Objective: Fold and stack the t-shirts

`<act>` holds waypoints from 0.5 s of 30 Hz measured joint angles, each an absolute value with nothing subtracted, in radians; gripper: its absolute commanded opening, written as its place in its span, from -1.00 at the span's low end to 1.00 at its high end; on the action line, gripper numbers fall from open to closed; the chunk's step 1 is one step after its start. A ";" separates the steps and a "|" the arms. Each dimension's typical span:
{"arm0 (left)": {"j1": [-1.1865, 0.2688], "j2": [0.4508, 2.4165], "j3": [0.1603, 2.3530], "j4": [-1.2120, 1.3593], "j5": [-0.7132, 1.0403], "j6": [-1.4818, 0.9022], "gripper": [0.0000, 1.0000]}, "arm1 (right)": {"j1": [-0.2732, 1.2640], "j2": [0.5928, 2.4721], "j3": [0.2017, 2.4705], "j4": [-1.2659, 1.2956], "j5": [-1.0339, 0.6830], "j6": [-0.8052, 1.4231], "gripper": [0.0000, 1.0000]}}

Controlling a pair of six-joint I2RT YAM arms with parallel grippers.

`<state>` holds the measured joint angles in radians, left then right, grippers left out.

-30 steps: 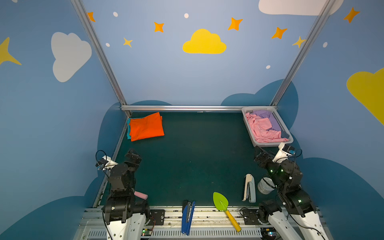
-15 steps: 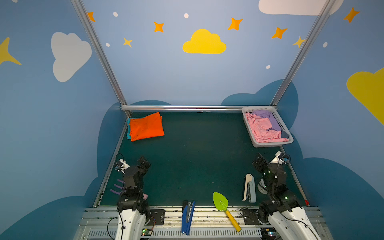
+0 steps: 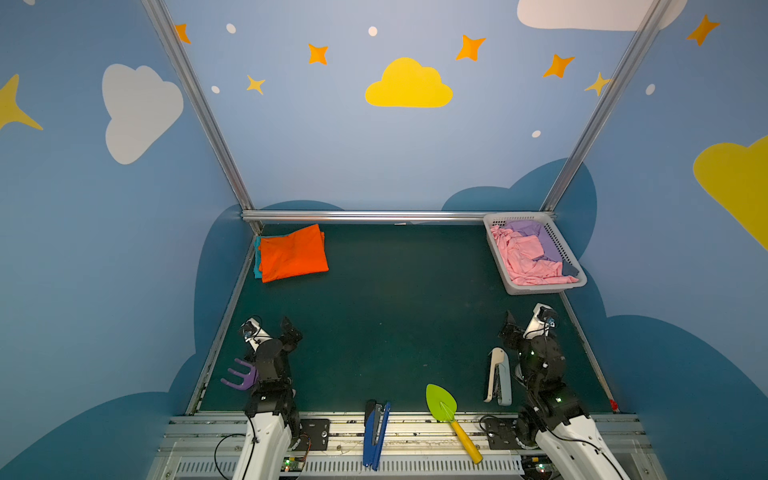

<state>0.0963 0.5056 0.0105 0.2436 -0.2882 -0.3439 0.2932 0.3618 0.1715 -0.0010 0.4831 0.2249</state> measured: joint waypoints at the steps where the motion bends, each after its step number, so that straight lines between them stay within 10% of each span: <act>1: 0.097 0.545 0.010 0.278 -0.288 -0.335 1.00 | 0.288 0.384 0.167 0.012 0.481 0.216 0.85; 15: 0.109 1.250 0.276 0.654 -0.240 -0.265 1.00 | 0.233 0.627 0.183 0.038 0.393 0.186 0.85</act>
